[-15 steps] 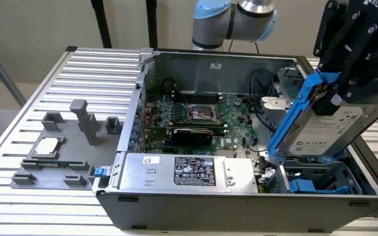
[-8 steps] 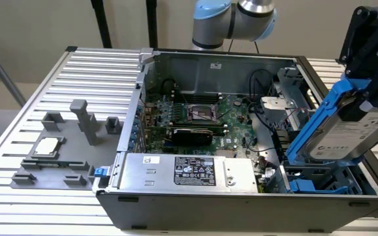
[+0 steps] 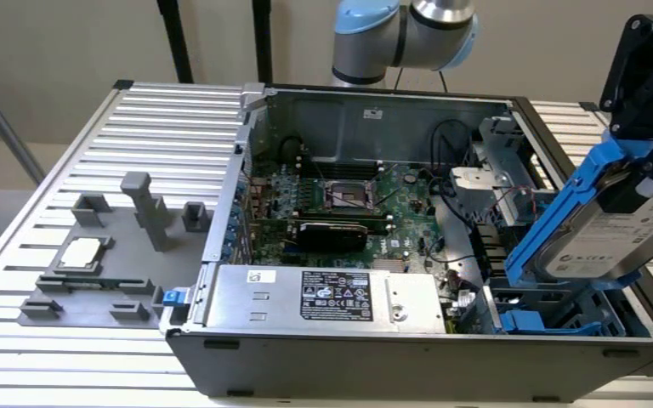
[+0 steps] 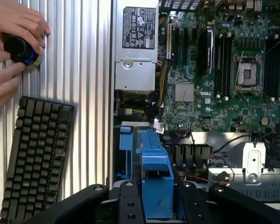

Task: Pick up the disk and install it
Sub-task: 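Insert the disk into the insertion slot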

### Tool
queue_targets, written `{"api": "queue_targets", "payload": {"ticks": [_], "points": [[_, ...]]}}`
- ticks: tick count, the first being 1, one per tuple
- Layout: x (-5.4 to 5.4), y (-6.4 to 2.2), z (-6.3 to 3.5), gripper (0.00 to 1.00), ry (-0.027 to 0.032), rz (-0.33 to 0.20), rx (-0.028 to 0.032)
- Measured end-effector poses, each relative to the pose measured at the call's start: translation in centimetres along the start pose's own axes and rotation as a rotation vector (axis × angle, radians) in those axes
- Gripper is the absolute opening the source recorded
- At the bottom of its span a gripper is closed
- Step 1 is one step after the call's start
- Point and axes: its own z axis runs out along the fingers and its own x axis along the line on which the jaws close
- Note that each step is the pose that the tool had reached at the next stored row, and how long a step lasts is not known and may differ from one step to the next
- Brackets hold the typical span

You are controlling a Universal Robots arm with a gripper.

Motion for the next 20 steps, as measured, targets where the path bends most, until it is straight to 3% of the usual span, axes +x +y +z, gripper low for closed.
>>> {"api": "queue_targets", "payload": {"ticks": [20], "points": [[0.01,0.00,0.19,0.00,0.0000,-0.001,-0.0002]]}}
